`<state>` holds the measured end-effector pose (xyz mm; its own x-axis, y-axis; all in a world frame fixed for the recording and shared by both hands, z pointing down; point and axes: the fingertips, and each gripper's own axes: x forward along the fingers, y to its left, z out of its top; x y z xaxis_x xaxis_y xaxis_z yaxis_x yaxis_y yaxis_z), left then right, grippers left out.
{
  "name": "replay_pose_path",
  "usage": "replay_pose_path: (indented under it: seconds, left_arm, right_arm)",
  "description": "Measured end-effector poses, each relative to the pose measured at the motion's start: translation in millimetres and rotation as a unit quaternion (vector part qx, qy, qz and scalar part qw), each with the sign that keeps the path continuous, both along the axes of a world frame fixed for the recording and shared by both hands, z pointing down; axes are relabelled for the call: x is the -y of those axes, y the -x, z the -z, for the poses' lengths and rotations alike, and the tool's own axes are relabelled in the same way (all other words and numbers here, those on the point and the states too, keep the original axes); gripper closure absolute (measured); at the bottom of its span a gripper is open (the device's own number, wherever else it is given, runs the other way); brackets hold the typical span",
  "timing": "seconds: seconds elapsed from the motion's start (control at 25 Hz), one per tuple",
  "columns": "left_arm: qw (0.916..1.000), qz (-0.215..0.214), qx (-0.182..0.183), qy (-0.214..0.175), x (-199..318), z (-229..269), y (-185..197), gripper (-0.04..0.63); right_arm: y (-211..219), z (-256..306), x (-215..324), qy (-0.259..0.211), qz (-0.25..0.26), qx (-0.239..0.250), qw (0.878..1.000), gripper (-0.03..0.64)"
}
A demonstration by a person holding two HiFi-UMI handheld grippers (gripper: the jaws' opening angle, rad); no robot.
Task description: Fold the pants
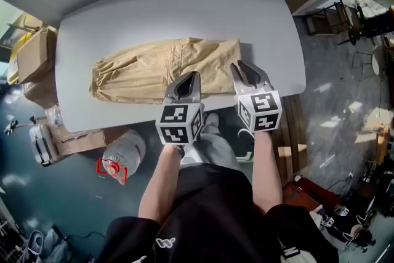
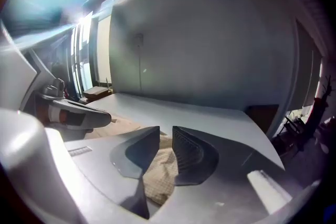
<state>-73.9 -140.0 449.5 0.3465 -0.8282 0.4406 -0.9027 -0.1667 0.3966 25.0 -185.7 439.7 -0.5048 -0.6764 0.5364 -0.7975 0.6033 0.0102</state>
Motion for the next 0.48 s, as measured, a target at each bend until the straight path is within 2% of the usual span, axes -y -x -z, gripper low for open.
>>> replay_pose_path:
  seconds: [0.2, 0.36, 0.48]
  left_arm:
    - [0.9996, -0.020, 0.004, 0.020, 3.2, -17.9, -28.5, 0.592]
    - [0.9987, -0.031, 0.010, 0.038, 0.6, -33.8, -46.8, 0.592]
    - [0.9981, -0.038, 0.015, 0.047, 0.1, -41.0, -59.3, 0.592]
  right_arm:
    - [-45.9, -28.1, 0.1, 0.044, -0.046, 0.037, 0.997, 0.459]
    - [-68.5, -55.0, -8.3, 0.082, -0.065, 0.055, 0.993, 0.371]
    - [-80.8, -74.6, -13.2, 0.108, -0.076, 0.066, 0.989, 0.336]
